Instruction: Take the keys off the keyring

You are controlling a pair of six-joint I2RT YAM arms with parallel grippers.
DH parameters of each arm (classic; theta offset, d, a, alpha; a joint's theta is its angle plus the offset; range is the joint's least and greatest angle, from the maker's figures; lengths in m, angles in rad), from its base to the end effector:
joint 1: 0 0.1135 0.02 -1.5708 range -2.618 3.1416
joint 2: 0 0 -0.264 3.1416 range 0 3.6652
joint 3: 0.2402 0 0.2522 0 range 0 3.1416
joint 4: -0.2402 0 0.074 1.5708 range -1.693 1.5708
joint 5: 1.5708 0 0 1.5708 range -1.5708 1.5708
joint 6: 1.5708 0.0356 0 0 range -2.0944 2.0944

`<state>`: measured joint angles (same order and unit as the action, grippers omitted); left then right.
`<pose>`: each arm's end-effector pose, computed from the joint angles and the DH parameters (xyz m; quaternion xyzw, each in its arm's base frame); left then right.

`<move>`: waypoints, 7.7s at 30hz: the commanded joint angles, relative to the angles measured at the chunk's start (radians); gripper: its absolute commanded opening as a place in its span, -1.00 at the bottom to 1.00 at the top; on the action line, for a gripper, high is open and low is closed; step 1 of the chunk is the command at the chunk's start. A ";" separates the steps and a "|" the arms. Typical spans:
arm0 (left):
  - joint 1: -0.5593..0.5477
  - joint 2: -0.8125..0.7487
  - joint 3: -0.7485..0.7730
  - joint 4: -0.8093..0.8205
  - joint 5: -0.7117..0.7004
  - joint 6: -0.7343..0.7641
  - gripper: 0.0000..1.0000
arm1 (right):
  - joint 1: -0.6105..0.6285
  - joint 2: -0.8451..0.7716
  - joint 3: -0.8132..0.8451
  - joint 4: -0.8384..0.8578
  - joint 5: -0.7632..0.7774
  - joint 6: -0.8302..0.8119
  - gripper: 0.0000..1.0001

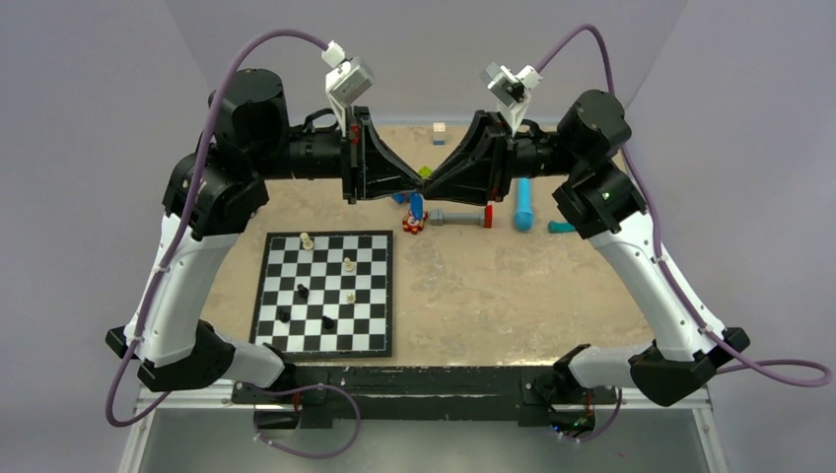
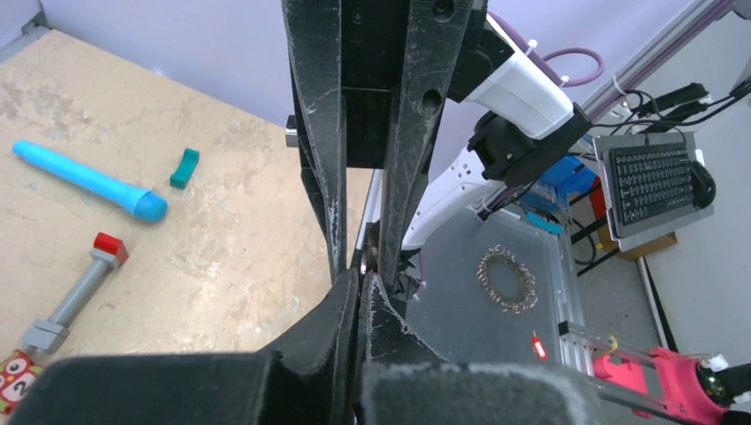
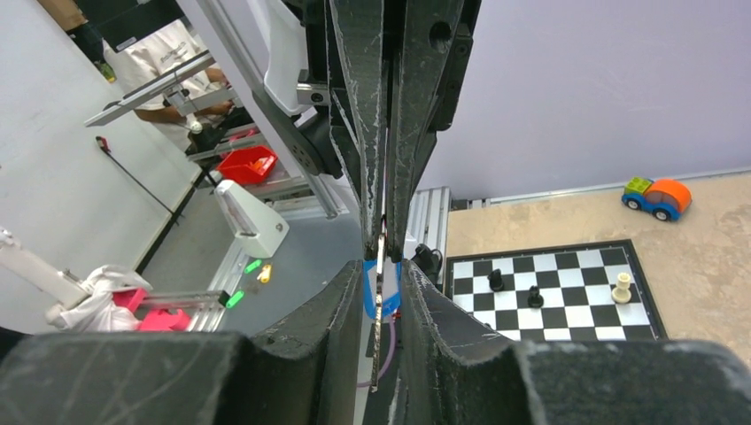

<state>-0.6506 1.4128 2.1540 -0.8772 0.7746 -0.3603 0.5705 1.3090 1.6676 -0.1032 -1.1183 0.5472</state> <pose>0.1577 -0.1513 0.5704 0.3466 0.6545 -0.5438 0.3948 0.1903 0.1602 0.5333 -0.4258 0.5133 0.6306 0.3969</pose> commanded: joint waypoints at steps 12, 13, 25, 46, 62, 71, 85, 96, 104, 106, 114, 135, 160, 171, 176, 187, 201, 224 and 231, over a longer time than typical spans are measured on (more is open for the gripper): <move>-0.007 -0.039 -0.046 0.115 0.009 -0.059 -1.00 | 0.008 -0.001 0.035 0.094 -0.018 0.055 -1.00; -0.008 -0.038 -0.045 0.117 0.015 -0.062 -1.00 | 0.008 -0.004 0.032 0.097 -0.017 0.057 -1.00; -0.002 0.010 0.190 -0.140 -0.067 0.076 0.46 | 0.008 -0.066 -0.021 0.028 -0.006 0.016 -1.00; -0.036 0.060 0.170 -0.130 0.007 0.061 -0.08 | 0.008 -0.086 -0.010 -0.021 0.029 0.003 -1.00; -0.044 0.074 0.165 -0.119 0.025 0.055 -0.23 | 0.008 -0.084 -0.008 -0.028 0.035 -0.003 -1.00; -0.045 0.072 0.158 -0.110 0.026 0.057 -0.48 | 0.008 -0.080 -0.007 -0.030 0.034 -0.001 -1.00; -0.046 0.036 0.078 -0.020 0.026 0.015 -1.00 | 0.008 -0.075 -0.009 0.016 0.053 0.024 -1.00; -0.046 0.006 0.033 0.072 -0.011 -0.034 -1.00 | 0.010 -0.068 -0.058 0.292 0.089 0.210 -1.00; -0.046 0.004 0.036 0.078 -0.032 -0.037 -1.00 | 0.015 -0.057 -0.049 0.338 0.107 0.226 -1.00; -0.046 0.006 0.039 0.082 -0.045 -0.039 -1.00 | 0.017 -0.056 -0.054 0.366 0.119 0.237 -1.00; -0.047 0.006 0.043 0.142 -0.110 -0.072 -1.00 | 0.020 -0.035 -0.029 0.442 0.174 0.254 -1.00; -0.046 -0.004 0.021 0.204 -0.200 -0.118 -1.00 | 0.025 0.047 0.040 0.597 0.182 0.345 -1.00; -0.046 -0.036 -0.037 0.223 -0.202 -0.115 -1.00 | 0.025 0.034 0.032 0.568 0.154 0.341 -0.71; -0.047 -0.046 -0.030 0.178 -0.161 -0.073 -0.96 | 0.029 0.035 0.016 0.556 0.147 0.336 -1.00; -0.045 -0.065 -0.010 0.105 -0.203 -0.029 0.26 | 0.029 0.002 -0.023 0.496 0.146 0.294 -1.00; -0.017 -0.045 0.128 -0.221 -0.361 0.092 1.00 | 0.029 -0.107 -0.135 0.011 0.201 0.044 -1.00; 0.022 -0.228 -0.256 -0.022 -0.381 -0.040 1.00 | 0.028 -0.202 -0.291 -0.054 0.272 0.039 -1.00; 0.020 -0.048 -0.068 -0.108 -0.029 -0.024 0.82 | 0.028 -0.201 -0.253 -0.013 0.147 0.068 -1.00; 0.009 -0.023 -0.071 -0.104 -0.002 -0.036 0.24 | 0.029 -0.194 -0.246 0.048 0.138 0.098 -1.00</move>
<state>-0.6365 1.3876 2.0811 -1.0245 0.7311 -0.3832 0.5957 1.1233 1.3731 -0.1326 -0.9581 0.6254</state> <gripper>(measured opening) 0.638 0.014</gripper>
